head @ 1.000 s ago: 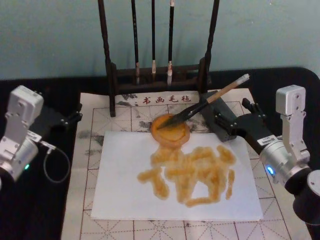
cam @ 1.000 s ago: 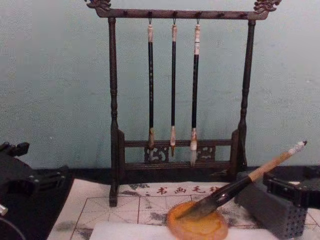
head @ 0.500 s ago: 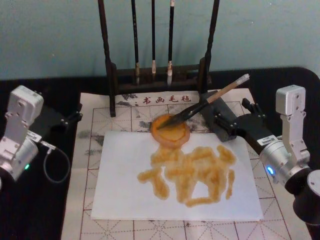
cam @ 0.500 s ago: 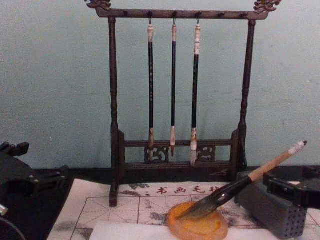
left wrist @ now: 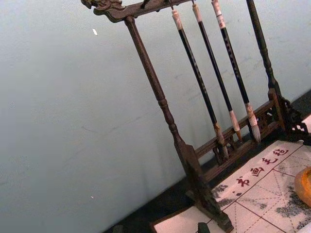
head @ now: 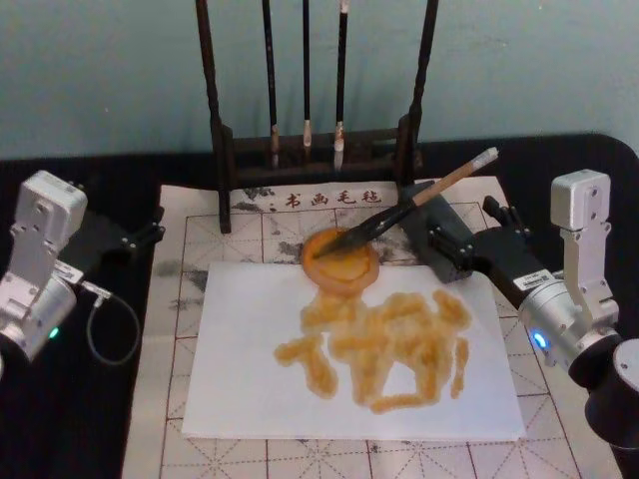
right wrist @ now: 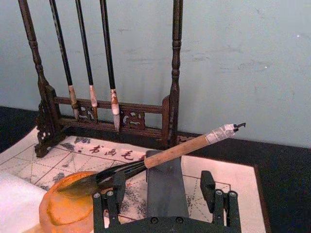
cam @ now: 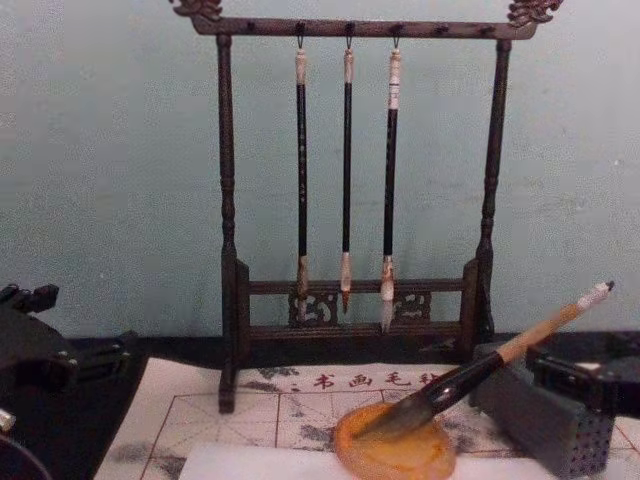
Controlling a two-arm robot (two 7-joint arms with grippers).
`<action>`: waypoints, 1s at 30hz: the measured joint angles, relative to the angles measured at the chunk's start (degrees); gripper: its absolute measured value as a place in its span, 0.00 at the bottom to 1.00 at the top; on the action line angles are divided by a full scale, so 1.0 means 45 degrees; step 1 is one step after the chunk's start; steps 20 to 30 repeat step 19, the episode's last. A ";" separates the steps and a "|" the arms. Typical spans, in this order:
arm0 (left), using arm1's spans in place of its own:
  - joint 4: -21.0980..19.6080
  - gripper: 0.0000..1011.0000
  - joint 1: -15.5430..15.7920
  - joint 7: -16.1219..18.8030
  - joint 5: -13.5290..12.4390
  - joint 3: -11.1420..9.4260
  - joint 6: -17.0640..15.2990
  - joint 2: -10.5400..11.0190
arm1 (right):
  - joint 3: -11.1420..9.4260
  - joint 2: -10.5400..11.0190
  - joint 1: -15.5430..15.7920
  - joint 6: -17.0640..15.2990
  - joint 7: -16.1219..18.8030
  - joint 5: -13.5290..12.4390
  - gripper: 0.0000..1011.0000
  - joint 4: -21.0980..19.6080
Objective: Pick up the brush from the inkstone, write on the paper, then place the brush back to its original position.
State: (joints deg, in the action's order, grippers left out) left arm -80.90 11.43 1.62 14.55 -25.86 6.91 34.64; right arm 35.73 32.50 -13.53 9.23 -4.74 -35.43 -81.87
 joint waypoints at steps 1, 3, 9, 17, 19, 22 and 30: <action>0.0001 0.99 0.0000 0.0001 0.0000 0.0000 0.0000 0.0000 | 0.0000 -0.0001 0.0000 0.0000 0.0000 0.0000 0.99 0.0000; 0.0001 0.99 0.0000 0.0000 -0.0001 0.0000 0.0000 0.0000 | -0.0001 -0.0001 -0.0001 0.0000 0.0000 0.0000 0.99 0.0000; 0.0000 0.99 0.0000 0.0000 0.0000 0.0000 0.0000 0.0000 | 0.0000 -0.0001 -0.0001 0.0001 -0.0001 0.0000 0.99 0.0000; 0.0000 0.99 0.0000 0.0000 0.0000 0.0000 0.0000 0.0000 | 0.0000 -0.0001 -0.0001 0.0000 0.0000 0.0000 0.99 0.0000; 0.0000 0.99 0.0000 0.0000 -0.0001 0.0000 0.0000 0.0001 | 0.0000 -0.0001 -0.0001 0.0000 -0.0001 0.0000 0.99 0.0000; 0.0000 0.99 0.0000 0.0000 -0.0001 0.0000 0.0000 0.0001 | 0.0000 -0.0001 -0.0001 0.0000 -0.0001 0.0000 0.99 0.0000; 0.0000 0.99 0.0000 0.0000 -0.0001 0.0000 0.0000 0.0001 | 0.0000 -0.0001 -0.0001 0.0000 -0.0001 0.0000 0.99 0.0000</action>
